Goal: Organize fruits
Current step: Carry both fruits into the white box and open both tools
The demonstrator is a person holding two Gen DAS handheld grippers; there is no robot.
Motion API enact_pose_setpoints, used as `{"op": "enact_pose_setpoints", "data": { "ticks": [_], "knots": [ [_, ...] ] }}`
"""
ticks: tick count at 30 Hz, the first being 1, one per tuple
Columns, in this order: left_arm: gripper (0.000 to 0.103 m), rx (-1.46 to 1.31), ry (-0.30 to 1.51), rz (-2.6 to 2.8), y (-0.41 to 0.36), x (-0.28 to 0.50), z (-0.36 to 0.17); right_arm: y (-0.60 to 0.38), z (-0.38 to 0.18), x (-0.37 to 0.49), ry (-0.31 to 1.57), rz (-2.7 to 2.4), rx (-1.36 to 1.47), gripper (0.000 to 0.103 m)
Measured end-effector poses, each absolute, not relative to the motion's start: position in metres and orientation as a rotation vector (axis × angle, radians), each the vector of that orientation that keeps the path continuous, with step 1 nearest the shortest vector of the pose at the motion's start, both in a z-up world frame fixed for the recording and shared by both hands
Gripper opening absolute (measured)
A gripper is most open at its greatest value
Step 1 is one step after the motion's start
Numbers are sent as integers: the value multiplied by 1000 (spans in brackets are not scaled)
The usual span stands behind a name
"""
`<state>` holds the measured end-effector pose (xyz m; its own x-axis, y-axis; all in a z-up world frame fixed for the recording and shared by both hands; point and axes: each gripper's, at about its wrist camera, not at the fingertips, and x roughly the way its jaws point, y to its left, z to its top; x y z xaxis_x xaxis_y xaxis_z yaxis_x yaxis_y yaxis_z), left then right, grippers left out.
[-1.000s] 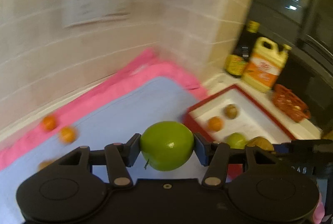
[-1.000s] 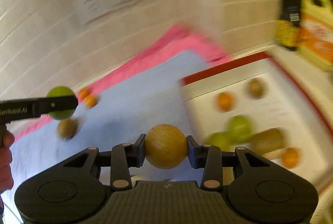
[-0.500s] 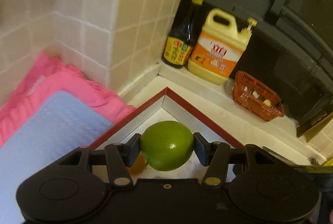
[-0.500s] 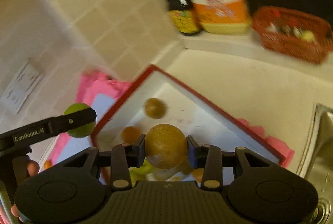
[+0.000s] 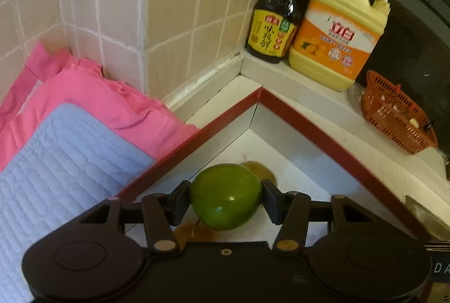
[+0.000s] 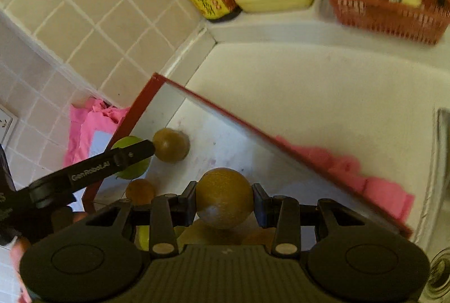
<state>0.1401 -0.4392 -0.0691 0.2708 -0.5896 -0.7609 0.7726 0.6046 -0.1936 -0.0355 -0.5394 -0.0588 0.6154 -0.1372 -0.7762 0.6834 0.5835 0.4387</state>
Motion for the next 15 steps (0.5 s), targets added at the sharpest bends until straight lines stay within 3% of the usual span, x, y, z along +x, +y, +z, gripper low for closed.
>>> {"op": "enact_pose_setpoints", "data": {
  "ticks": [15],
  "knots": [
    [65,249,951,-907,-423,140,-83,-541,-73,-35,788,-560,871,44]
  ]
}}
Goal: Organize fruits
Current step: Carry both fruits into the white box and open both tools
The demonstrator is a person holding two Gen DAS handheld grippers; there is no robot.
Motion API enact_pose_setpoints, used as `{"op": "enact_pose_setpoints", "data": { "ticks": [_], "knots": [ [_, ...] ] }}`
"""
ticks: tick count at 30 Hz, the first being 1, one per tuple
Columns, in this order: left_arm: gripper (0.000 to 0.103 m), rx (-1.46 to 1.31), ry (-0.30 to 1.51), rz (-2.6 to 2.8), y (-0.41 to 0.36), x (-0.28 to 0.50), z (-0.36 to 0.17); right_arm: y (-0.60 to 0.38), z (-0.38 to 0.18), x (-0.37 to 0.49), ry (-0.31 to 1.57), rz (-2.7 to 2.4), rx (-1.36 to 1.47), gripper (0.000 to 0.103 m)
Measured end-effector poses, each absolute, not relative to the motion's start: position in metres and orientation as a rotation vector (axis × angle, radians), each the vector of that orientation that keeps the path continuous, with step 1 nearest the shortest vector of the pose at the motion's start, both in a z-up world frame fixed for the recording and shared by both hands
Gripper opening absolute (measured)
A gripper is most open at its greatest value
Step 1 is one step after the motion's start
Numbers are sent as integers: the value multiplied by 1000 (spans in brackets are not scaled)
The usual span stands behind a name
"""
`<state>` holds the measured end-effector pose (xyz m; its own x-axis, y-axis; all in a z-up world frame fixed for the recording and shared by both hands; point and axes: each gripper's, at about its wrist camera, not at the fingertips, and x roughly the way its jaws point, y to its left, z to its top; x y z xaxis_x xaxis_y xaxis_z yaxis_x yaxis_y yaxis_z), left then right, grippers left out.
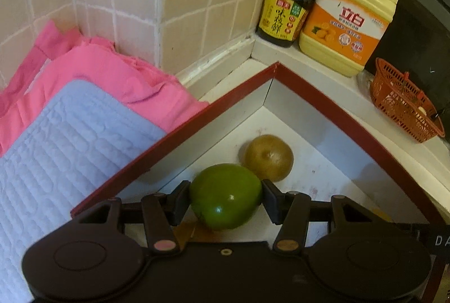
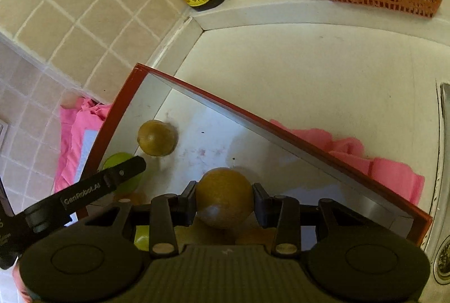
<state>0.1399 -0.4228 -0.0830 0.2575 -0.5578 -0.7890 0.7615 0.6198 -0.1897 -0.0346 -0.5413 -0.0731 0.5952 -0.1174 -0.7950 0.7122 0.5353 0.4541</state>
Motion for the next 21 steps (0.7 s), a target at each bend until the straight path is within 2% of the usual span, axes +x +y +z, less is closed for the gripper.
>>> {"op": "enact_pose_setpoints", "data": {
  "ticks": [4,6,7,8,10,12,15,21],
  "knots": [
    [64,262,961,-903,-421,139,-86,-543,-74,-38,789,-557,901,47],
    [70,245,960,-907,-418,139,-82,-544,-72,-41,771,-558,925,53],
    [78,223,965,-914,-414,141,-78,-545,-70,-43,766,-552,938,54],
    [79,200,967,-918,-411,142,-73,-544,-68,-44,762,-546,948,55],
    [79,161,959,-917,-401,144,-60,-543,-61,-48,752,-544,958,66],
    [79,123,940,-911,-388,145,-45,-538,-49,-53,730,-546,945,69],
    [79,39,890,-910,-355,145,-16,-523,-24,-56,701,-552,875,80],
    [79,-35,756,-838,-279,138,36,-470,33,-42,665,-492,625,90]
  ]
}}
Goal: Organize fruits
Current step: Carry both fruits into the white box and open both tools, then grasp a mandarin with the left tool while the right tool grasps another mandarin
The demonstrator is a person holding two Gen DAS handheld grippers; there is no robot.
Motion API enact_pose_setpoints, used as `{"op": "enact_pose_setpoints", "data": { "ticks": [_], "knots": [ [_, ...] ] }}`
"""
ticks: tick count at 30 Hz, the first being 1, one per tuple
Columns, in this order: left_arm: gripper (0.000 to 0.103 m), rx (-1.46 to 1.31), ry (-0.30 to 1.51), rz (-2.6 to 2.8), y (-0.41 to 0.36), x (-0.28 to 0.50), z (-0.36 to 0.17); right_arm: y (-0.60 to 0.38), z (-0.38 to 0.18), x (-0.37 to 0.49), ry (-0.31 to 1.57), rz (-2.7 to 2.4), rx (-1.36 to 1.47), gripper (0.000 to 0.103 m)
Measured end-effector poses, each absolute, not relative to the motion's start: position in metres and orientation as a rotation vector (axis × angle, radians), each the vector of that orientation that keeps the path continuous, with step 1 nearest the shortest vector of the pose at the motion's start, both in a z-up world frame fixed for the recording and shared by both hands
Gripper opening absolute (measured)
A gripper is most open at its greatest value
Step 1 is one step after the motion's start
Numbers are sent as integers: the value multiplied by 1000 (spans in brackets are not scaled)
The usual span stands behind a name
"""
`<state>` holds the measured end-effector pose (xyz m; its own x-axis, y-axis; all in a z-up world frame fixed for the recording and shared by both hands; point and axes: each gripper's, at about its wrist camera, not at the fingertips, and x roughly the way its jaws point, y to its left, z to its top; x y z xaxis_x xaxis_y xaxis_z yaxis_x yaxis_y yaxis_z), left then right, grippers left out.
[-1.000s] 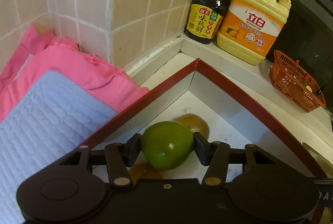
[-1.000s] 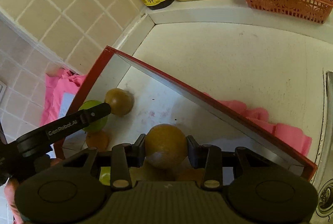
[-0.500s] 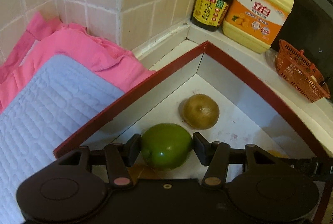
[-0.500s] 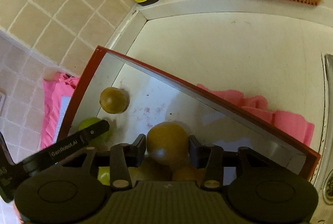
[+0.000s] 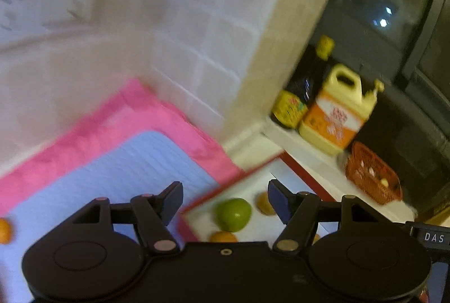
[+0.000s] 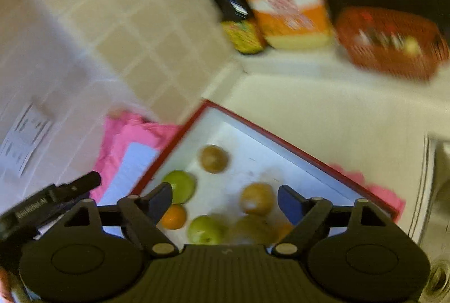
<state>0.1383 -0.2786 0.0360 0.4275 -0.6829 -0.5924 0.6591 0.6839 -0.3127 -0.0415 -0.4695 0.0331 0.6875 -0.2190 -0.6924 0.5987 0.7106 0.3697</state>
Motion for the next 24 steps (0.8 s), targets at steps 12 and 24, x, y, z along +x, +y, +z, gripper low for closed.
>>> {"op": "enact_pose_setpoints", "data": {
  "ticks": [12,24],
  "knots": [
    [80,-73,592,-409,-74,133,99,-352,53,-3,656,-274,440,97],
    [80,-158,774,-361,6,168,46,-237,26,23,773,-6,298,97]
  ]
}}
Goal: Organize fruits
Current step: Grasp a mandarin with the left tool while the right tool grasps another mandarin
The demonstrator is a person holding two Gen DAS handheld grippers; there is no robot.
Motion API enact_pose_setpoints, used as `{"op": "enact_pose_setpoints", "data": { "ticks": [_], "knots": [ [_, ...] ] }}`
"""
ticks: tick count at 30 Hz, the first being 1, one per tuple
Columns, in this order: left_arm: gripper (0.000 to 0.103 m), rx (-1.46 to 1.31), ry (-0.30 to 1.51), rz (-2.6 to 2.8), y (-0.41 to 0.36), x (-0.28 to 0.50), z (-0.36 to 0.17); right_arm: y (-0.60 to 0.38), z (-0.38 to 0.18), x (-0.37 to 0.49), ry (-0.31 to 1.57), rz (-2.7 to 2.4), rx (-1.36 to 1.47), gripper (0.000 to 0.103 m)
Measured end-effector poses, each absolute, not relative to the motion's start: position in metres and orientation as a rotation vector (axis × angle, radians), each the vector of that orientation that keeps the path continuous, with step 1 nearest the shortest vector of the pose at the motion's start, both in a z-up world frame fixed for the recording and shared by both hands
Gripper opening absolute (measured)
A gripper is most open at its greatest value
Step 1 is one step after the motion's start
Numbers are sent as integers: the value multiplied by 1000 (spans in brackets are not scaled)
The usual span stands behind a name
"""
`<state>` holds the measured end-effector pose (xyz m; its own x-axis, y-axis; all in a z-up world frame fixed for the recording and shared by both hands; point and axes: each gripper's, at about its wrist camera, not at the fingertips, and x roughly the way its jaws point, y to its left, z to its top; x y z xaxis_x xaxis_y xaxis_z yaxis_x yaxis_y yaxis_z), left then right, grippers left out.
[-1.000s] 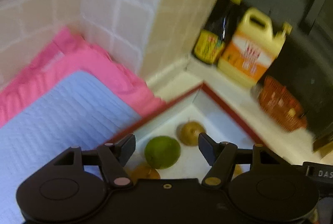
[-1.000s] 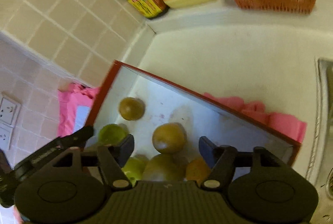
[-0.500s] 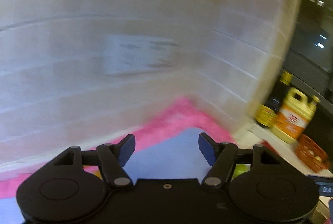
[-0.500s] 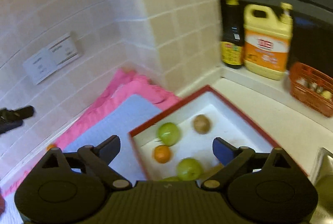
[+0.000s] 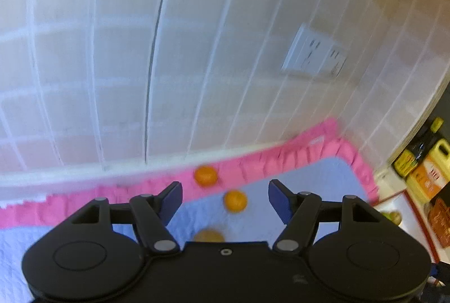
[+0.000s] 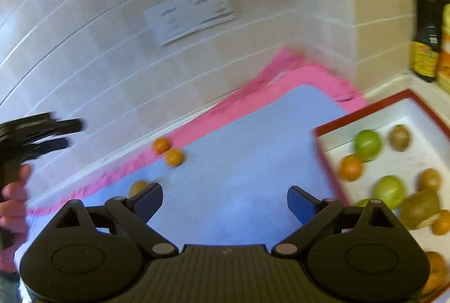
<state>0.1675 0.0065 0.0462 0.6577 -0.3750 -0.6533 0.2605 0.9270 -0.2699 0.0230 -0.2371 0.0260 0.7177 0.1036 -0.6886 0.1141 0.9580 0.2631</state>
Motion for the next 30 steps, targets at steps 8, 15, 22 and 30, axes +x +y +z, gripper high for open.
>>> {"op": "enact_pose_setpoints", "data": {
  "ticks": [8,15,22,30],
  "knots": [
    [80,-162,921,-379,-20,217,-16,-165,-42,44,950,192,149,86],
    [80,-87,1034,-448,-64,258,-55,-133,-86,59,1024,296,176,73],
    [79,40,1041,-453,-88,275,-79,-123,-102,65,982,293,104,72],
    [72,-5,1051,-505,-81,280,-90,-103,-105,64,940,350,-69,59]
  ]
}}
